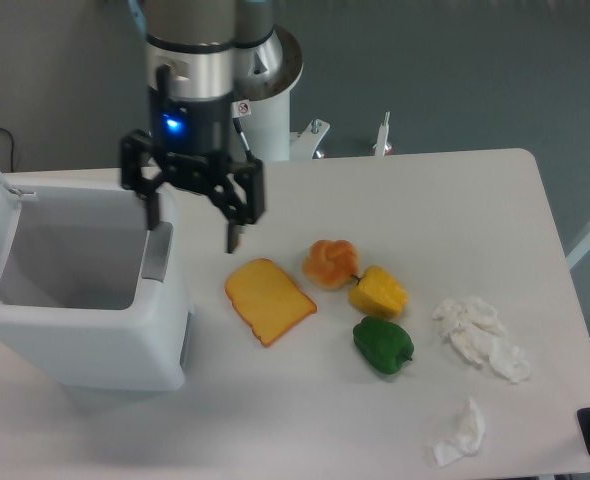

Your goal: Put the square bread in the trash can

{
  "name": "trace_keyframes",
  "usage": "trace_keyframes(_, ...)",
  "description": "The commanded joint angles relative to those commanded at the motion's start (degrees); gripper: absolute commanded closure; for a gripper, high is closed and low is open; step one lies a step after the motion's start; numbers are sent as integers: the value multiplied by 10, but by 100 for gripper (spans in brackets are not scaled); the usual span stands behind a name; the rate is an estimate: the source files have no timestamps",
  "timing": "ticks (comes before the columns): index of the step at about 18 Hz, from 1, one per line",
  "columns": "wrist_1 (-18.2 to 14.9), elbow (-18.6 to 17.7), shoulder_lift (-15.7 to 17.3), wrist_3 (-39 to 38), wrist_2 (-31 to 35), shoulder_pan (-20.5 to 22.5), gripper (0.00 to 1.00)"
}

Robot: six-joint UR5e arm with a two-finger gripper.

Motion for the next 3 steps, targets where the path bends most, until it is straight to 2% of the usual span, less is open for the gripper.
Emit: trace_keyframes(3, -1, -6, 3, 25, 29, 0, 0)
